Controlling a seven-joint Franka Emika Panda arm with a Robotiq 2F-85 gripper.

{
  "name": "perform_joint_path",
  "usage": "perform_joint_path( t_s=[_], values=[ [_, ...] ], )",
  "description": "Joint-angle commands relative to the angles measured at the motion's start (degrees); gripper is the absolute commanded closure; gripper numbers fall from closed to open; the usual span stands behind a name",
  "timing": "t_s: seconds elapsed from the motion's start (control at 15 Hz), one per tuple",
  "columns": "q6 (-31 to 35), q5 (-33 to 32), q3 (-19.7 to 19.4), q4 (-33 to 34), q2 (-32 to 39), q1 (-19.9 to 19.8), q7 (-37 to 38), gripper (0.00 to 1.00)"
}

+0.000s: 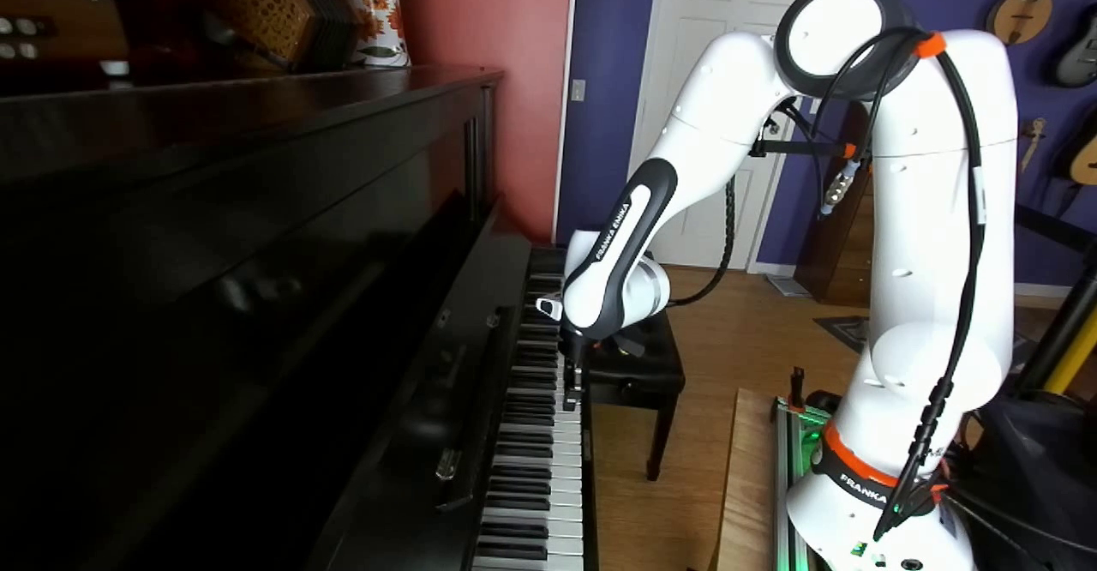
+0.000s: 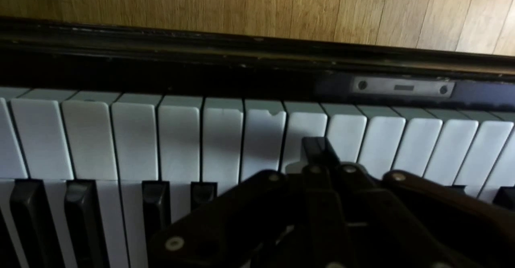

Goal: Press one white key on the piano.

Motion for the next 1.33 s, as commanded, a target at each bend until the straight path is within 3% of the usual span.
perform_joint_path(
  t_s=[0.0, 1.27],
  values=[
    [1.0, -0.2, 1.2, 0.5, 1.6, -1.6, -1.0, 1.00],
    [1.0, -1.3, 0.8, 0.8, 3.7, -2.6, -0.4, 1.00]
  ],
)
